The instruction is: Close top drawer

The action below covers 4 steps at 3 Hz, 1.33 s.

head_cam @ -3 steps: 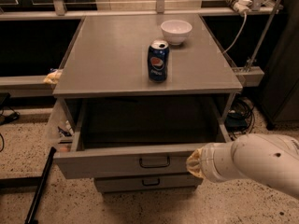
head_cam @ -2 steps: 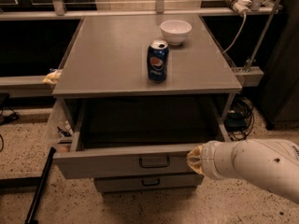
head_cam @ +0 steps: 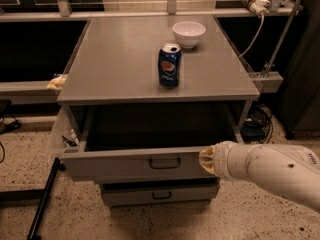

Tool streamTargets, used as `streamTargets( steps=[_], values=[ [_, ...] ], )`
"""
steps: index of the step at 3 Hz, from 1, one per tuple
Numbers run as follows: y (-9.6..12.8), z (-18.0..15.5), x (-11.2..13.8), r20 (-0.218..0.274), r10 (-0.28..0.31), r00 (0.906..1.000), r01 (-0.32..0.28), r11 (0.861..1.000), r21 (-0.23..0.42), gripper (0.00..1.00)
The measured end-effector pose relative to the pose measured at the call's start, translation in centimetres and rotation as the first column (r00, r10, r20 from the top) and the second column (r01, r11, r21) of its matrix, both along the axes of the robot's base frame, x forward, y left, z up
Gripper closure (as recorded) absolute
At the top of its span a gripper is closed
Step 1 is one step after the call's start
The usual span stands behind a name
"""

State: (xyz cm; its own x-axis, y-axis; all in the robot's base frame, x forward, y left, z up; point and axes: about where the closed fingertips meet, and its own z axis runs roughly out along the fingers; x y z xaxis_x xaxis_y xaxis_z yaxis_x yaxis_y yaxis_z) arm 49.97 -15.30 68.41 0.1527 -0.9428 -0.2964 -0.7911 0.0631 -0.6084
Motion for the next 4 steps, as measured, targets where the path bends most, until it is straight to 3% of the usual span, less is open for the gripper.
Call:
streamTargets(
  steps=[2, 3, 4],
  values=[
    [0.5, 0.3, 5.2, 0.022, 0.003, 0.9998, -0.003, 1.0, 0.001, 1.0],
    [0.6, 0.0, 7.9, 0.006, 0.002, 1.0, -0.002, 1.0, -0.004, 1.0],
    [0.3, 0.0, 12.3, -0.022, -0.015, 0.9996, 0.014, 1.0, -0.02, 1.0]
  ],
)
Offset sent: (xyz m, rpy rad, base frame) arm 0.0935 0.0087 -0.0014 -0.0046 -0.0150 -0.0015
